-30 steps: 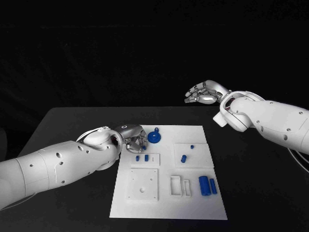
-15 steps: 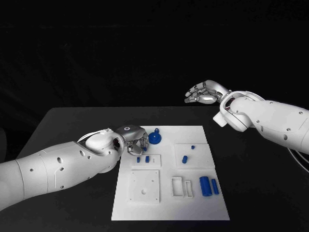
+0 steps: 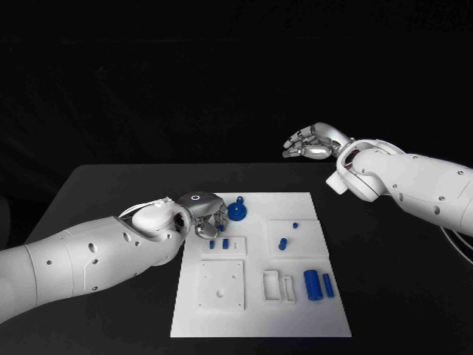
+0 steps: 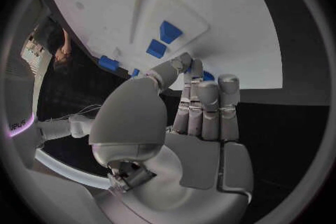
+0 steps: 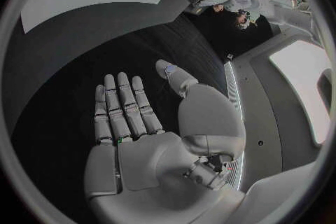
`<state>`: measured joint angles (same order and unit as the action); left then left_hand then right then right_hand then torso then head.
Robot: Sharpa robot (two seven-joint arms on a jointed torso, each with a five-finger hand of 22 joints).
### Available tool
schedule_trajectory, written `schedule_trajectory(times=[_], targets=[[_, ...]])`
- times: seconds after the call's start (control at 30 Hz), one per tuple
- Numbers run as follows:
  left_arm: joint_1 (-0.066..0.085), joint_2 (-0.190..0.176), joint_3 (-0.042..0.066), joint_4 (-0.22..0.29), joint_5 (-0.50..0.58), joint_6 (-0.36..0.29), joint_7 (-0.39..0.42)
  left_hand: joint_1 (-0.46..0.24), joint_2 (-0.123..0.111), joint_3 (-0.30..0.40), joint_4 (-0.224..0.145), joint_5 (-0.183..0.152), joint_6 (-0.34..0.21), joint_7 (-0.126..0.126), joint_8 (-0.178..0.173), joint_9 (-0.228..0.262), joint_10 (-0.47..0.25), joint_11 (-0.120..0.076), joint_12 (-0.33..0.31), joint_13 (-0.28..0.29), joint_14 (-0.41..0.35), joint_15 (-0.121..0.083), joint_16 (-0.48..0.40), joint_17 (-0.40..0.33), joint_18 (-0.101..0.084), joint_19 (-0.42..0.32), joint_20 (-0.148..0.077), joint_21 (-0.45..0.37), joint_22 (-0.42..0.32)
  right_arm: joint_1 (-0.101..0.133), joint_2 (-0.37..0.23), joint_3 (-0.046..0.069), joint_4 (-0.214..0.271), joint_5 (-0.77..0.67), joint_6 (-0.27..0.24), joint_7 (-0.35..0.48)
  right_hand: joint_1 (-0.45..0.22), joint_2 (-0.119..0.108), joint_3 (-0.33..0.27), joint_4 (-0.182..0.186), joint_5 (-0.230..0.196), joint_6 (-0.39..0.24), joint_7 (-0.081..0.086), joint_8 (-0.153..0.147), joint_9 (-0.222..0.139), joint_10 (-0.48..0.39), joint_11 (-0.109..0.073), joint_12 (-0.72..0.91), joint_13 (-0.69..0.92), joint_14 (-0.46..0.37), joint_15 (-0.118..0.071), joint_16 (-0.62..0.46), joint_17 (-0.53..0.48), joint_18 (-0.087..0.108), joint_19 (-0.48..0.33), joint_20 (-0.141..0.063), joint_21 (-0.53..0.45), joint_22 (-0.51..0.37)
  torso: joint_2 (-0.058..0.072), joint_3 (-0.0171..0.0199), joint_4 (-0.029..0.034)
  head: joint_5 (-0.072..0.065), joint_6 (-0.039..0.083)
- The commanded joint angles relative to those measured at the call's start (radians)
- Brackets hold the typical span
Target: Assemble the parts on the task board
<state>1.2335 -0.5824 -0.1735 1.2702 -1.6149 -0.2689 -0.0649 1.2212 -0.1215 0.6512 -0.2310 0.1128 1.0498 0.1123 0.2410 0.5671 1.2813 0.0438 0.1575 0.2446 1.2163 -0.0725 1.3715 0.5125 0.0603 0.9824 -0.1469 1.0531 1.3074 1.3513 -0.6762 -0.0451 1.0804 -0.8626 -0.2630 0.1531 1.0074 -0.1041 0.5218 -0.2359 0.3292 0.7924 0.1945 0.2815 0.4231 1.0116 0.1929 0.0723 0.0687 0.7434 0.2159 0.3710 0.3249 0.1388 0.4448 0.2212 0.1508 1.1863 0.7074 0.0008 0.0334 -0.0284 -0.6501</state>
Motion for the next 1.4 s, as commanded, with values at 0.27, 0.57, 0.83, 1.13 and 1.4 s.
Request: schedule_trajectory(times=[0.27,0.57,0.83,1.13,1.4], targets=[[-0.007,-0.01,-0.005,0.004,0.014,-0.018,-0.005,0.013,-0.052,0.004,-0.01,-0.016,-0.115,0.013,-0.057,-0.033,-0.064,0.024,-0.037,-0.02,-0.016,0.026,-0.015,-0.004,0.067,-0.014,-0.001,-0.013,-0.002,0.0,-0.003,0.0,0.002,-0.002,0.009,0.009,0.004,0.005,0.0,0.0,0.006,0.002,0.01,0.005,-0.002,0.007,0.0,-0.006,-0.001,0.008,-0.001,-0.004,-0.002,-0.012,0.007,-0.002,-0.005,0.002,0.0,0.0002,-0.0003,0.0,0.001],[-0.007,-0.014,-0.005,0.002,0.023,-0.031,-0.014,0.025,-0.067,0.005,-0.002,-0.019,-0.176,-0.004,-0.081,-0.046,-0.075,0.031,-0.044,-0.026,-0.017,0.033,-0.018,-0.006,0.076,-0.013,0.008,-0.016,-0.003,-0.001,-0.01,0.0,0.008,-0.002,0.008,0.009,0.005,0.005,0.0,-0.001,0.006,0.001,0.01,0.005,-0.002,0.007,0.0,-0.006,-0.001,0.008,-0.001,-0.004,-0.002,-0.012,0.007,-0.002,-0.006,0.003,0.0,0.0004,-0.0006,-0.001,0.004],[-0.007,-0.02,-0.004,-0.019,0.031,-0.037,-0.017,0.031,-0.066,0.006,0.001,-0.019,-0.178,0.0,-0.079,-0.045,-0.075,0.031,-0.045,-0.027,-0.016,0.033,-0.018,-0.006,0.078,-0.012,0.009,-0.017,-0.003,-0.003,-0.023,0.0,0.027,-0.003,0.01,0.004,0.009,0.005,0.002,-0.003,0.006,0.002,0.01,0.006,-0.003,0.007,0.0,-0.006,-0.001,0.009,0.0,-0.004,-0.002,-0.012,0.008,-0.003,-0.007,0.004,0.0,0.0006,-0.0011,-0.002,0.008],[-0.006,-0.055,0.03,-0.04,0.226,-0.096,0.043,0.053,-0.061,0.024,0.003,-0.017,-0.139,0.037,-0.049,-0.036,-0.054,0.025,-0.032,-0.023,-0.016,0.028,-0.021,-0.009,0.08,-0.011,0.008,-0.018,-0.003,-0.016,-0.086,0.0,0.101,-0.106,0.033,-0.029,0.068,-0.01,0.024,-0.052,-0.01,0.03,0.002,0.023,-0.004,0.067,-0.024,0.021,0.007,0.13,-0.056,0.066,0.032,0.03,0.127,-0.012,0.021,0.014,-0.001,-0.0008,-0.0017,-0.024,0.02],[0.011,-0.11,0.069,-0.015,0.849,-0.095,0.142,0.002,-0.077,0.012,0.028,-0.024,-0.134,0.045,-0.029,-0.034,-0.052,0.026,-0.027,-0.022,-0.057,0.029,-0.105,-0.049,0.061,-0.056,0.015,-0.067,-0.024,-0.026,-0.17,-0.014,0.202,-0.351,0.046,-0.077,0.139,-0.035,0.031,-0.056,-0.052,0.074,-0.017,0.047,0.002,0.167,-0.076,0.087,0.046,0.325,-0.157,0.179,0.145,0.121,0.371,-0.014,0.067,-0.025,-0.004,0.001,0.0004,-0.045,0.027]])
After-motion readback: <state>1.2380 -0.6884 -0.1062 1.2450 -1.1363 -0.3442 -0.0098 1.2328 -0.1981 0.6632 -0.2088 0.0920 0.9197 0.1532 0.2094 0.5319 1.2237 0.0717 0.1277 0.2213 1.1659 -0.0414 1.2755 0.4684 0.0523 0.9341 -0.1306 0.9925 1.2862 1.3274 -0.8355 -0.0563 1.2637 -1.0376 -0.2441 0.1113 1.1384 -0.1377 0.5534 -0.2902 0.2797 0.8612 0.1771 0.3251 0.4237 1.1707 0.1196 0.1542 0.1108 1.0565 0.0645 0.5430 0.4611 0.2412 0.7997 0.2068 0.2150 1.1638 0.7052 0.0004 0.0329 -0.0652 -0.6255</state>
